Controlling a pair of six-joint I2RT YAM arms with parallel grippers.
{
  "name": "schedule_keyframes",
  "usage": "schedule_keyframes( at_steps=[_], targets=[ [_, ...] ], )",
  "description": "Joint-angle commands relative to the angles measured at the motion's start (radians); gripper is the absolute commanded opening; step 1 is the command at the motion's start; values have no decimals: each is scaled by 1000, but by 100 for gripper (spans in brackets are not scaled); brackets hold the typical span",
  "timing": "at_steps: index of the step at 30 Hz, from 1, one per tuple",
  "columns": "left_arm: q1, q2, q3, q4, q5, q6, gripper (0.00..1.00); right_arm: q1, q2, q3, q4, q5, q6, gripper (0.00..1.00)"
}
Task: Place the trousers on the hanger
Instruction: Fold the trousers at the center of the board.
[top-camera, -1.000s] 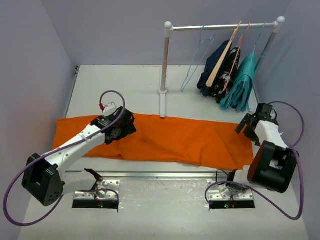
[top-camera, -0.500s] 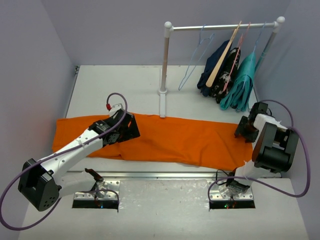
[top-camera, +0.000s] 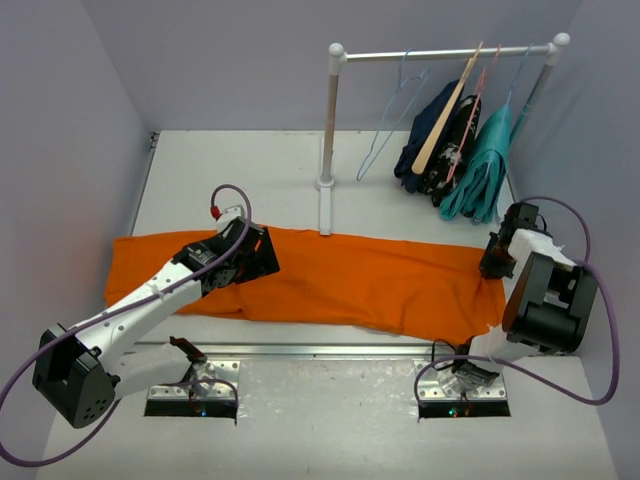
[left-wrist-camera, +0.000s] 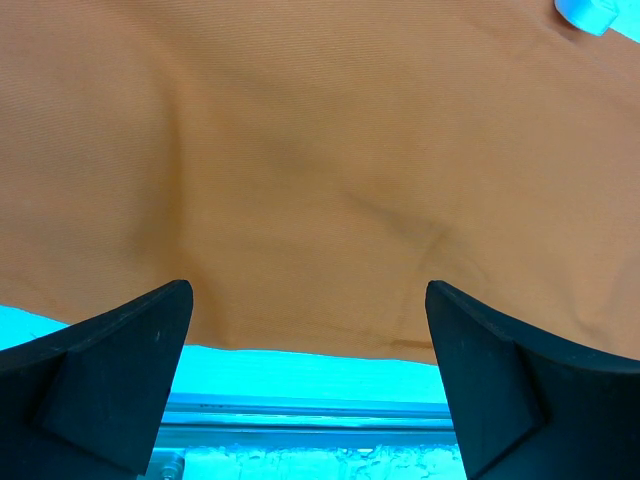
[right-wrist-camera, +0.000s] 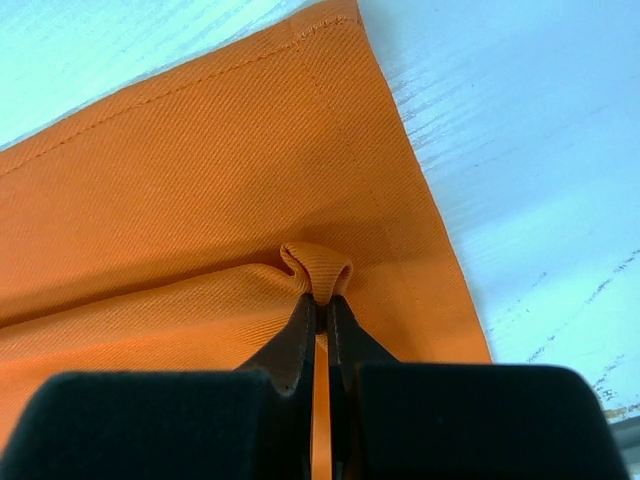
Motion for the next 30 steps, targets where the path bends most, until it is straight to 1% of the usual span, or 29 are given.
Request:
schedule_keyframes(
  at_steps=[1, 8, 11, 19, 26, 27, 28, 30],
  targets=[
    [-6, -28, -8, 38, 6, 15, 100, -6, -72, 59, 14, 51, -2, 0],
    [-6, -28, -10, 45, 8, 19, 100, -4, -92, 134, 20, 1, -16, 0],
    [-6, -27, -10, 44, 8, 20, 100, 0, -61, 163, 24, -28, -31, 0],
    [-6, -33, -11, 44, 8, 21, 100, 8, 33, 217, 36, -33, -60, 0],
    [-5, -45, -13, 45, 11, 27, 100, 15, 104, 262, 36, 4, -58, 11],
    [-6, -49, -12, 42, 11, 26, 100, 17, 118, 292, 16, 7, -52, 15],
    [-6, -52, -12, 39, 9, 25, 100, 21, 126, 314, -5, -5, -42, 22],
    [-5, -53, -8, 27, -10, 12, 100, 51, 128, 343, -34, -17, -31, 47]
  ],
)
